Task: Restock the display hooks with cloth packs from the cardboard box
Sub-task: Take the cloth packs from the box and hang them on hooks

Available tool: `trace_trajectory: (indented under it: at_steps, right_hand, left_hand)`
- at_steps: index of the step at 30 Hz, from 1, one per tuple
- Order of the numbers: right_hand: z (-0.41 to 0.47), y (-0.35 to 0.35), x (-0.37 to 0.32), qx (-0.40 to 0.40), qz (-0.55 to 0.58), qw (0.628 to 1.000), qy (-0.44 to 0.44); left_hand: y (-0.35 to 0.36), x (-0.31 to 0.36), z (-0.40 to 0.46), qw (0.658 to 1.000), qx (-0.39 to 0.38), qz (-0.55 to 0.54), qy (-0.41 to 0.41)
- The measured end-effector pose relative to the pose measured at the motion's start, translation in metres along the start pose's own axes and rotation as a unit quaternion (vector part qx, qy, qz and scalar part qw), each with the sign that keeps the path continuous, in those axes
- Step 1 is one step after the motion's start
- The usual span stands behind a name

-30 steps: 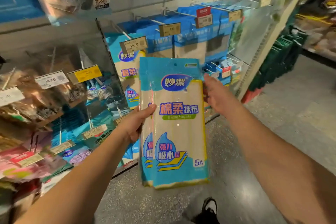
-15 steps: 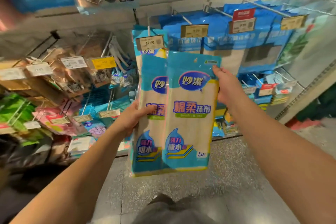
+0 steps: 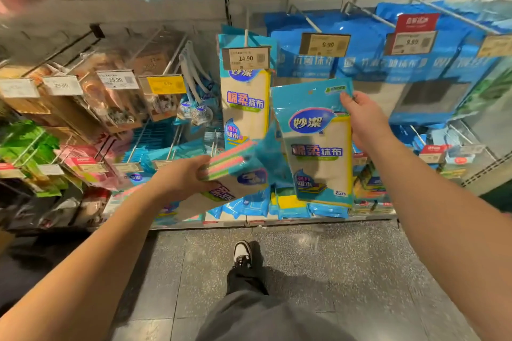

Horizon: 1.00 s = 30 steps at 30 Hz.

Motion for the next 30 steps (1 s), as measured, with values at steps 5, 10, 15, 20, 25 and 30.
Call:
trace_trajectory:
  at_steps: [5, 10, 15, 20, 25, 30]
  right_hand:
    - [0.020, 0.031, -0.003, -0.054, 0.012, 0.998, 0.021]
    - [0.045, 0.071, 0.000, -0.109, -0.039, 0.993, 0.039]
    - [0.059, 0.097, -0.002, -0.144, -0.092, 0.985, 0.037]
    - [0.073, 0.106, 0.002, -0.170, -0.127, 0.977, 0.027]
    - [0.085, 0.110, 0.013, -0.206, -0.034, 0.977, 0.054]
    - [0.086, 0.124, 0.008, -0.224, -0.028, 0.972, 0.064]
  left_hand:
    - [-0.030, 0.041, 0.025, 0.989, 0.000, 0.059, 0.135]
    - [-0.066, 0.080, 0.055, 0.961, -0.004, 0.162, 0.225]
    - [-0.099, 0.085, 0.093, 0.963, -0.011, 0.150, 0.225]
    - [-0.108, 0.068, 0.111, 0.965, -0.028, 0.184, 0.185]
    - [-0.113, 0.053, 0.105, 0.966, -0.009, 0.185, 0.180]
    - [-0.130, 0.056, 0.096, 0.967, 0.020, 0.186, 0.174]
Point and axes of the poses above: each hand's wrist, its own z-axis towards the middle knuckle, its own y-axis out of the palm, x = y × z, the point moved 8 cm from there along z, towards the middle knuckle, and after that the axes turned 6 degrees about z, right-handed, at the moved point
